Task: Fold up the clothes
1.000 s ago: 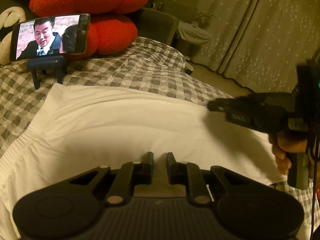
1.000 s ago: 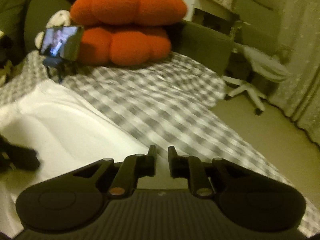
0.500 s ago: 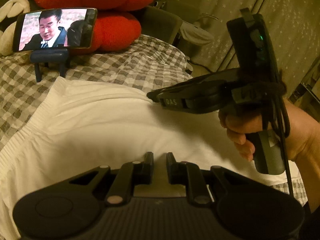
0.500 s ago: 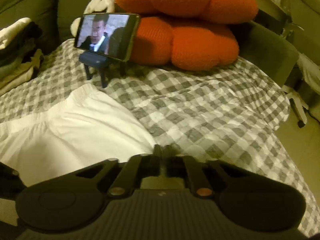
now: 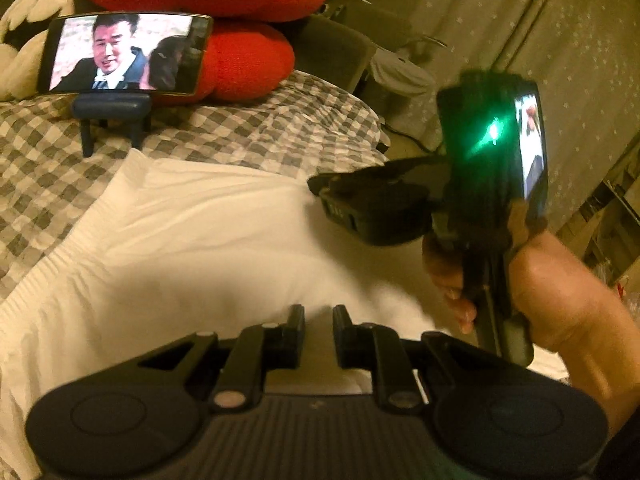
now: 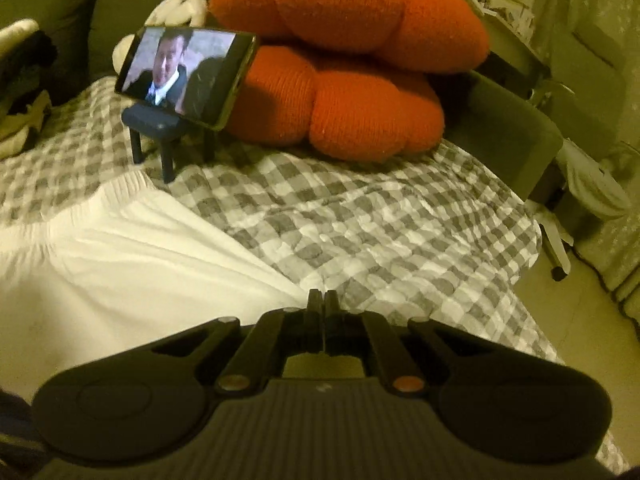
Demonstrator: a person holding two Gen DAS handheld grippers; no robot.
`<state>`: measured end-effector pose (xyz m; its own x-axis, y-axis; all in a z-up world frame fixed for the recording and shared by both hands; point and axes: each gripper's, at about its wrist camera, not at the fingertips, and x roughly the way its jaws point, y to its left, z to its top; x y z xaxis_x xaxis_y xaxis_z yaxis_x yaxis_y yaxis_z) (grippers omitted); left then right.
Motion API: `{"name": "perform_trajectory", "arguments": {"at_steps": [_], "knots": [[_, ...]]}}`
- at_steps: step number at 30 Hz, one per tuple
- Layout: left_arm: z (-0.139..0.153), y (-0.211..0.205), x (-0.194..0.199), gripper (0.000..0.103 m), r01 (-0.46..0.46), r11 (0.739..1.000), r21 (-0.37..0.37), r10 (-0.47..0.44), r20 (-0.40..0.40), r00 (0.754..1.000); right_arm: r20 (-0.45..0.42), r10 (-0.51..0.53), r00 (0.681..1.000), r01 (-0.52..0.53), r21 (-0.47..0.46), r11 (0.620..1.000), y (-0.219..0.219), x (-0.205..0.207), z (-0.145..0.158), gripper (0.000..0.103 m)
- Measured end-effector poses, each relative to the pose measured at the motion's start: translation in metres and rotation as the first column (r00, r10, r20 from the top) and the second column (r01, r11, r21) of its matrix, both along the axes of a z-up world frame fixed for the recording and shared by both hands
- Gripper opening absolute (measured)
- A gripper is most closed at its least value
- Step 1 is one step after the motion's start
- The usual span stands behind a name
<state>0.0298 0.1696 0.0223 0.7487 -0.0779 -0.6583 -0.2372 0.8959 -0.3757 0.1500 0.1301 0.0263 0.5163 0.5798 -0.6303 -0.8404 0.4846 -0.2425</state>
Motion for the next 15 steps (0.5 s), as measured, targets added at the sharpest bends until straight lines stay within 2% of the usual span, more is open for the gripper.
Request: {"name": "perform_trajectory", "arguments": {"at_steps": [5,8,11,15], "knots": [[0.000,0.015,-0.003,0.016,-0.044,0.998,-0.038,0.044,-0.001,0.999,0.051,-0.100,0.994,0.095,0.084,0.992,-0.004,0.001,0.010,0.001],[0.001,0.025,-0.006,0.022,-0.074,0.996,-0.043,0.074,0.002,0.997,0.005,-0.128,0.992,0.127,0.116,0.985,-0.020,0.005,0.015,0.002],[-0.001,0.033,-0.004,0.023,-0.108,0.994,-0.031,0.108,-0.002,0.994,-0.064,-0.143,0.988,0.151,0.140,0.979,-0.043,0.007,0.020,0.010],[-0.002,0.040,-0.005,0.023,-0.132,0.990,-0.055,0.131,-0.010,0.991,-0.098,-0.161,0.982,0.171,0.108,0.979,-0.061,0.009,0.020,0.010]]}}
